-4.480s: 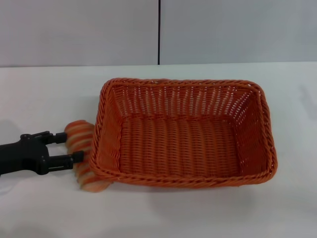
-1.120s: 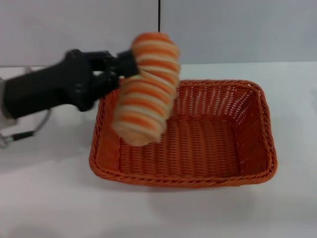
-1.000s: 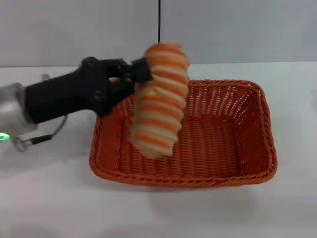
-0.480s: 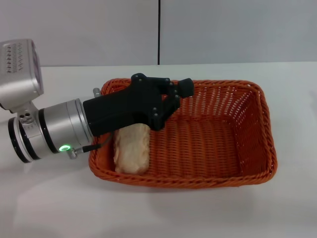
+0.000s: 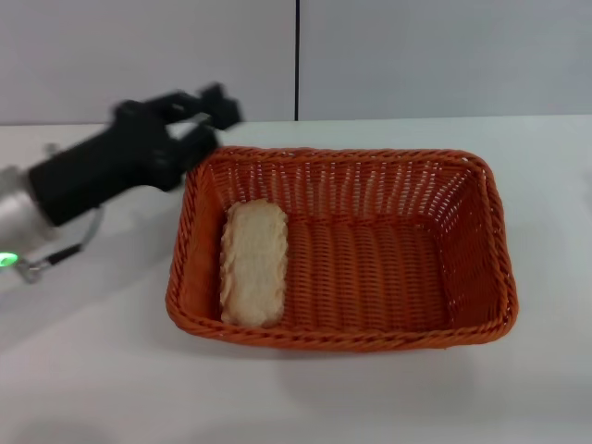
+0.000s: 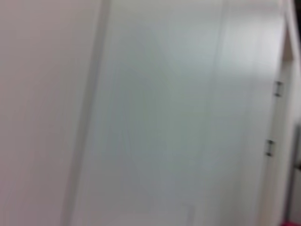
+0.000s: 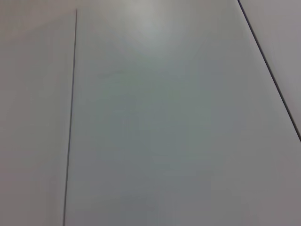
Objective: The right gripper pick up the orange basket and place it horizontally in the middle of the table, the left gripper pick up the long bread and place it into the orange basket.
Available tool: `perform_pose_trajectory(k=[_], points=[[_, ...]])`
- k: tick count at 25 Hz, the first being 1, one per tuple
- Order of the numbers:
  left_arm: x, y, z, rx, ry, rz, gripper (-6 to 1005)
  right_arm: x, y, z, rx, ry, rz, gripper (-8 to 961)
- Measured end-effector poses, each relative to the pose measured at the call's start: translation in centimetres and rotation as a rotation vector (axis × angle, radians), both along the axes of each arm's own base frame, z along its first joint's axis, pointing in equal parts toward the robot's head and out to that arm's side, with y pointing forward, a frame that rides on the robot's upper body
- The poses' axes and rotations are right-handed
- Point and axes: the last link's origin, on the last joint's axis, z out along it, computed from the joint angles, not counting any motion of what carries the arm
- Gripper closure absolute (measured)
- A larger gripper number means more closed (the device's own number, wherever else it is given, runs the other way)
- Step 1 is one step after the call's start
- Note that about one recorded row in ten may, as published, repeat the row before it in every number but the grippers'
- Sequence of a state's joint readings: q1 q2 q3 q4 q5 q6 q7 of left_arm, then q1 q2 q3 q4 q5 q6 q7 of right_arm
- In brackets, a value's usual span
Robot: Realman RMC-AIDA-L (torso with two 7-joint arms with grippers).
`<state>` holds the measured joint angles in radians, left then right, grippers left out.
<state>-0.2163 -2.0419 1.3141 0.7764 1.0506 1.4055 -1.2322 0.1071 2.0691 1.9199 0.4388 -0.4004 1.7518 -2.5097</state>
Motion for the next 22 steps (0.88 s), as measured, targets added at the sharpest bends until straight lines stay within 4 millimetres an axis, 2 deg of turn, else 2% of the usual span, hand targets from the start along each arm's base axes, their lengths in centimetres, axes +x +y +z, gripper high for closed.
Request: perform_pose_trajectory(k=[4, 8, 13, 18, 22], points=[[-3.0, -0.2, 3.0, 0.088, -0.02, 0.11, 854, 0.1, -0.2, 0.3, 0.006, 0.006, 0.001, 402], [-6.0, -1.3, 4.7, 0.168, -0.002, 0.208, 608, 0.9, -0.4, 0.6, -0.002, -0.003, -0.027, 401], [-9.7, -3.7, 6.0, 0.286, 0.032, 0.314, 370, 2.1, -0.8, 0.6, -0.023, -0.006, -0.079, 401], [-12.0, -7.2, 7.6, 0.427, 0.037, 0.379, 262, 2.6, -0.8, 1.1, -0.006, -0.006, -0.102, 402], [-13.4, -9.7, 8.2, 0.517, -0.002, 0.429, 264, 2.6, -0.7, 1.5, 0.007, -0.006, -0.1, 402]])
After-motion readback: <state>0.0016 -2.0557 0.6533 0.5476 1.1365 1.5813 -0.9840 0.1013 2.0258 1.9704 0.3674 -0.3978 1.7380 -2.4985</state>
